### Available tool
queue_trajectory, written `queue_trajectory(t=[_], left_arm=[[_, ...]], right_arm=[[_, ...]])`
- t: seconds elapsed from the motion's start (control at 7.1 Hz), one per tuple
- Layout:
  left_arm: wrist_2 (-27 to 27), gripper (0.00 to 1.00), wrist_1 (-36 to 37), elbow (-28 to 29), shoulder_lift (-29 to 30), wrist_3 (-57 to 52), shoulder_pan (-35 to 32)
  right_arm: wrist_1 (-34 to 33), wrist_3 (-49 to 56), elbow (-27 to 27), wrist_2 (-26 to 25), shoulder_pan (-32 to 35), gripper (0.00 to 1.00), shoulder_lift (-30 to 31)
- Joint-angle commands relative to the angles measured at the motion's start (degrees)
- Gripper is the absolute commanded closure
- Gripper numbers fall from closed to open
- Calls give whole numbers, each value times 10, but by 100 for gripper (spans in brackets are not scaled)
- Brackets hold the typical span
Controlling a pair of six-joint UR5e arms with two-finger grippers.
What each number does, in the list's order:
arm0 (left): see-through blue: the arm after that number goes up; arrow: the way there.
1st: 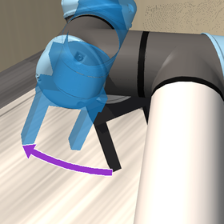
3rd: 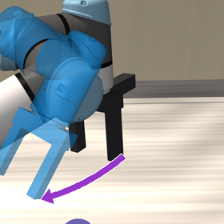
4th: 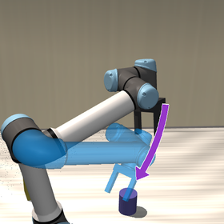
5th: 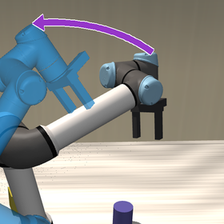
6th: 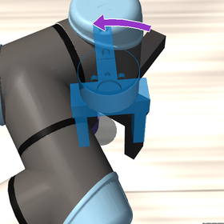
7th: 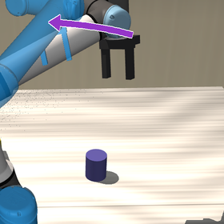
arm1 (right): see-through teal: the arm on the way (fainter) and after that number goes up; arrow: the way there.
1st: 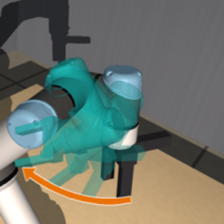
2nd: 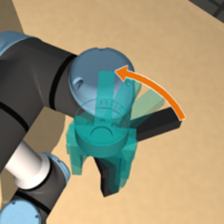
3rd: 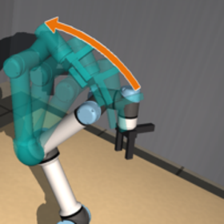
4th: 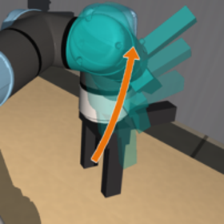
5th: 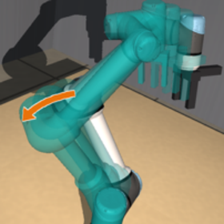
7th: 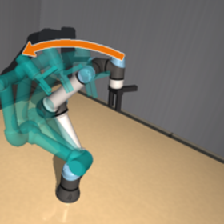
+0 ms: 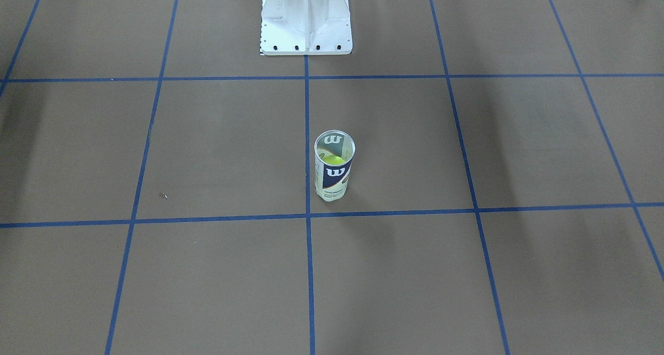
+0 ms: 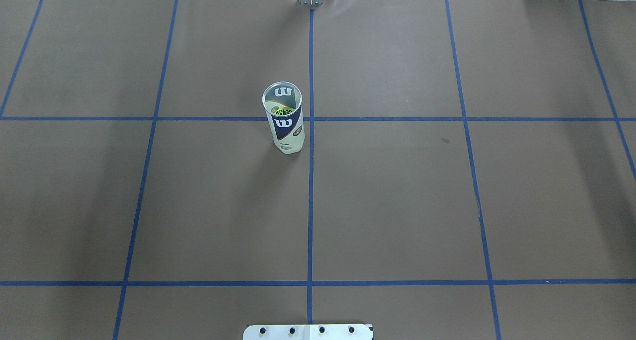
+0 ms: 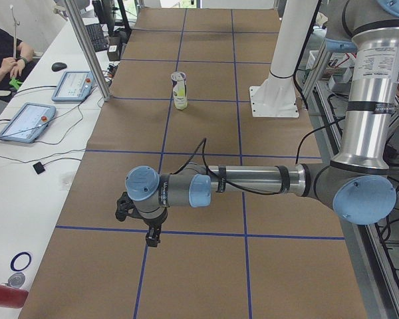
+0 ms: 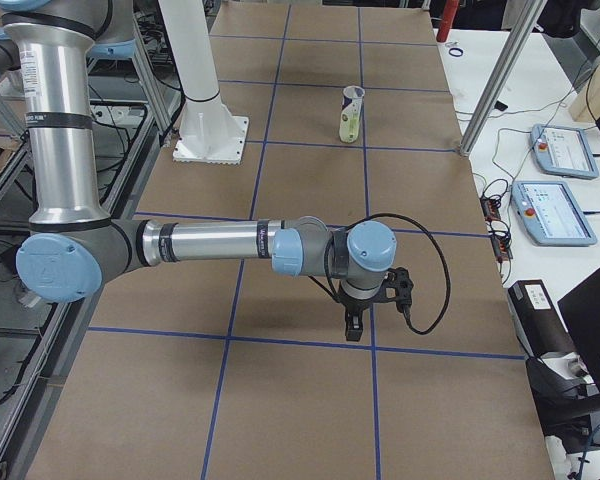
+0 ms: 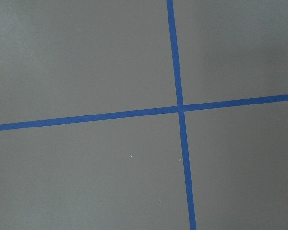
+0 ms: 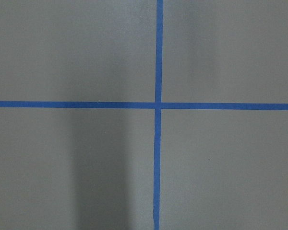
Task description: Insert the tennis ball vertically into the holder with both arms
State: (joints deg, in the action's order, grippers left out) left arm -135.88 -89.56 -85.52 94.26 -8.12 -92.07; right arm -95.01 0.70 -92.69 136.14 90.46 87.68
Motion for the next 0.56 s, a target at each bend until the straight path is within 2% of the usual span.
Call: queue_trajectory(t=[0.0, 0.42], left_arm=[[0, 0, 0, 1, 0, -1, 0], [1, 0, 0, 4, 4, -1, 0]], right_arm=[[0, 0, -1, 0, 1, 1, -2], [1, 0, -1, 0, 1, 1, -2]])
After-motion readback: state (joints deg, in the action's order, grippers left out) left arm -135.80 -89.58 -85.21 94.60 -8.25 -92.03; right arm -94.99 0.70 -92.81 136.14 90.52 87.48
